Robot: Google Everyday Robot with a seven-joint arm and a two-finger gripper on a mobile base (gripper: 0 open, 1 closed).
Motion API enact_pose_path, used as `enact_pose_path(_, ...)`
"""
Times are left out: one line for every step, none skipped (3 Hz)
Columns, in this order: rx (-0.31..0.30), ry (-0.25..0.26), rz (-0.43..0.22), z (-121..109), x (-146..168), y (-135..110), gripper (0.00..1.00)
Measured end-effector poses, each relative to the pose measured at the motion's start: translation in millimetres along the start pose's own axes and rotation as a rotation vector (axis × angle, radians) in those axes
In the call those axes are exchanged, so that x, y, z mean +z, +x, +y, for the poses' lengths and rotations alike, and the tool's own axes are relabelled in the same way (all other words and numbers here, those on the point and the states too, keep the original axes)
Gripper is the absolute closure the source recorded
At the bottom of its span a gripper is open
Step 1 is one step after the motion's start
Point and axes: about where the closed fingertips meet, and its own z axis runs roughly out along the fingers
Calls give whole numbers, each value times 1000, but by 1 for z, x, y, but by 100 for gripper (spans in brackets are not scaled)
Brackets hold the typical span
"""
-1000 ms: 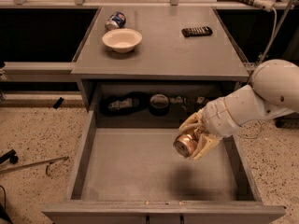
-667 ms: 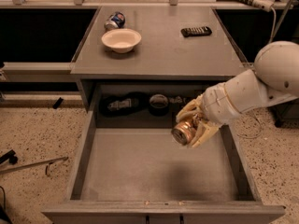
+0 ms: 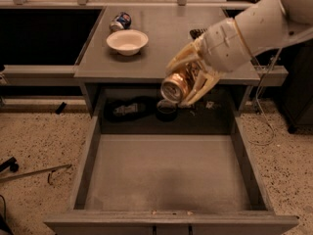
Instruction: Pick orange can from top drawer and place on counter
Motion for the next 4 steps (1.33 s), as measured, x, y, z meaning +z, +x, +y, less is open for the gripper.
enact_pose_path(-14, 18, -234, -42, 4, -21, 100)
enact_pose_path(-38, 82, -283, -65, -15, -29, 100)
enact_pose_path(-38, 82, -283, -65, -15, -29, 100)
enact_pose_path(-36, 102, -259, -92, -14, -15, 100)
